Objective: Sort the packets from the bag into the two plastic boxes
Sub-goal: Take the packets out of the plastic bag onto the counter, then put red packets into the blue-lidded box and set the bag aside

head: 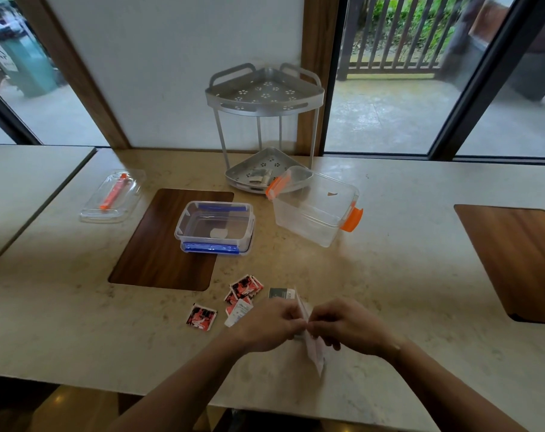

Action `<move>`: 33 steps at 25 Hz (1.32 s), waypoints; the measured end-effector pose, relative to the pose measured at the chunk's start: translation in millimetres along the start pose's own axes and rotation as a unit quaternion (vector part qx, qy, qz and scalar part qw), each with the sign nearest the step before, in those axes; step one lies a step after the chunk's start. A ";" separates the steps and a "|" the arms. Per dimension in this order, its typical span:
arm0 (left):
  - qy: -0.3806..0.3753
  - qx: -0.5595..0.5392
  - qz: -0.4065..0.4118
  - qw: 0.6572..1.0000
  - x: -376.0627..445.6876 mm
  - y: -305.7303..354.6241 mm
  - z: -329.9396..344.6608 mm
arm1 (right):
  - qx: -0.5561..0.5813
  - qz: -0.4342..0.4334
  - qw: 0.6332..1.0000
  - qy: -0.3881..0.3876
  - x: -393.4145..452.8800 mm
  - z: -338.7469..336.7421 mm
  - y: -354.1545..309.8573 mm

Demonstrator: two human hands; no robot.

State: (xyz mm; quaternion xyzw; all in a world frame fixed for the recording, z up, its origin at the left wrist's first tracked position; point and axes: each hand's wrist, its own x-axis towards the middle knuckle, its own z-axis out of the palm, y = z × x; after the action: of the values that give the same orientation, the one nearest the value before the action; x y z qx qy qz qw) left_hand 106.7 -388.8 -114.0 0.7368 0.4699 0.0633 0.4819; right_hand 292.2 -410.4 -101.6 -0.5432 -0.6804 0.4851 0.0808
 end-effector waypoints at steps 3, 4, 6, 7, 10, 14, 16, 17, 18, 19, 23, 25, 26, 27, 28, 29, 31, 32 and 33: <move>0.014 0.006 -0.019 1.000 1.4 -1.3 1.1 | -0.040 -0.009 0.999 0.033 1.2 -0.3 0.7; 0.027 0.024 -0.031 0.999 0.4 -5.5 -0.8 | -0.048 -0.009 0.997 0.065 0.0 -4.8 5.7; 0.064 0.073 -0.061 0.993 -3.5 -19.0 -9.0 | -0.050 -0.001 0.991 0.125 -2.9 -16.9 22.7; 0.077 0.094 -0.071 0.990 -4.9 -24.2 -13.8 | -0.069 0.008 0.988 0.136 -5.1 -21.3 29.0; 0.104 0.118 -0.075 0.985 -3.7 -26.2 -22.1 | -0.122 0.028 0.979 0.163 -7.6 -17.8 37.0; 0.091 0.087 -0.077 0.989 -0.8 -23.8 -27.7 | -0.117 0.021 0.973 0.199 -8.7 -19.0 27.7; 0.099 0.033 -0.075 0.992 -2.2 -26.2 -36.2 | -0.066 0.016 0.975 0.213 -7.2 -23.6 18.2; 0.110 -0.022 -0.079 0.990 -2.0 -27.6 -40.3 | -0.037 0.014 0.976 0.216 -5.1 -25.3 10.7; 0.125 -0.078 -0.082 0.986 -1.5 -31.4 -42.2 | -0.014 0.013 0.975 0.221 -1.9 -26.2 3.0; 0.142 -0.125 -0.082 0.978 -0.7 -35.4 -42.1 | 0.005 0.017 0.973 0.228 2.2 -26.5 -5.1; 0.129 -0.226 -0.089 0.961 0.8 -52.9 -26.0 | 0.077 0.039 0.958 0.274 17.0 -26.4 -39.4; 0.059 -0.203 -0.082 0.974 4.9 -50.8 -17.9 | 0.106 0.037 0.948 0.296 23.9 -26.8 -57.0; 0.048 -0.176 -0.067 0.981 8.6 -46.8 -16.5 | 0.120 0.031 0.945 0.301 27.4 -28.2 -65.4; 0.050 -0.150 -0.052 0.986 14.0 -42.6 -16.1 | 0.133 0.025 0.944 0.300 31.6 -30.0 -74.3; 0.065 -0.147 -0.039 0.986 19.4 -40.9 -16.9 | 0.146 0.019 0.944 0.294 36.0 -31.8 -82.7; 0.080 -0.169 -0.034 0.982 25.7 -42.4 -18.8 | 0.160 0.015 0.945 0.285 41.4 -32.9 -90.5; 0.122 -0.247 -0.029 0.961 34.1 -51.4 -30.6 | 0.189 0.005 0.944 0.269 54.9 -34.6 -106.8; 0.159 -0.261 -0.023 0.952 36.9 -57.8 -38.0 | 0.203 -0.001 0.943 0.262 61.7 -34.8 -114.3; 0.196 -0.241 -0.026 0.950 39.0 -65.9 -46.3 | 0.215 -0.007 0.943 0.256 68.9 -34.7 -121.3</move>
State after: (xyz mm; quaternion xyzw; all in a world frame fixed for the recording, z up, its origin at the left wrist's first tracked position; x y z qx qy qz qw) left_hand 61.3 -323.1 -154.3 0.5592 0.5447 0.3059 0.5450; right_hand 206.8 -326.9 -21.7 -0.6137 -0.5208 0.4639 0.3701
